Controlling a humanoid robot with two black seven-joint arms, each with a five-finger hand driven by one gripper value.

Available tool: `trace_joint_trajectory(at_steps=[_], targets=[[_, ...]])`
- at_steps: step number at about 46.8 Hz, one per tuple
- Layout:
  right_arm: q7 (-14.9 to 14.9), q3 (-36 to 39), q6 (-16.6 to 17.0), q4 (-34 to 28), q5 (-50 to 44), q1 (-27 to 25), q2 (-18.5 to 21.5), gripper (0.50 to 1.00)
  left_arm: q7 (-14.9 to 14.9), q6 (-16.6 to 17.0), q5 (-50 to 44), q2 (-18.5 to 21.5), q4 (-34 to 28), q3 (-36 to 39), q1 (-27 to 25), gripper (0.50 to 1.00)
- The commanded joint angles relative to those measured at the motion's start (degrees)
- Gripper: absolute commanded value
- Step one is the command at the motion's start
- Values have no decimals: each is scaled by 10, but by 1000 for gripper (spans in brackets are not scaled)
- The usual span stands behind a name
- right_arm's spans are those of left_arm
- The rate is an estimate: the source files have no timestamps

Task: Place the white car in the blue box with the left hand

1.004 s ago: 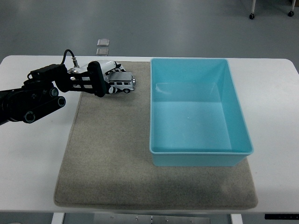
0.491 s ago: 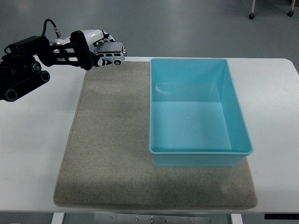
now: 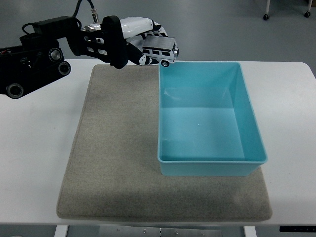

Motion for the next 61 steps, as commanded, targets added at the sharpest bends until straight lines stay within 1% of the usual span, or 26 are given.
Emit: trace_joint_trajectory(at_steps=[1,10,19,25,29,35,42,49,61], targets=[[0,0,0,-1,0,0,0,936,-1,-2,2,-13,-24,3,-5,500],[0,0,0,0,0,0,0,936,-2,-24,7,-51,-50,6,-8,500],[0,0,0,0,0,0,0,936,-5,-50,62,-96,-52,9,3,500],[0,0,0,0,0,0,0,936,-12,-52,76,-127,-50,27,19,500],[0,0,0,0,0,0,0,936,-13,-52,79,-139,-48,50,20,500],[0,0,0,0,0,0,0,936,-23,-52,90,-159,-44,78,24,500],[0,0,0,0,0,0,0,936,-33,-52,102,-177,-27,95,36,500],[0,0,0,0,0,0,0,936,-47,-52,115,-180,-15,116,39,500],[0,0,0,0,0,0,0,936,-48,-49,115,-179,-10,116,40,500]])
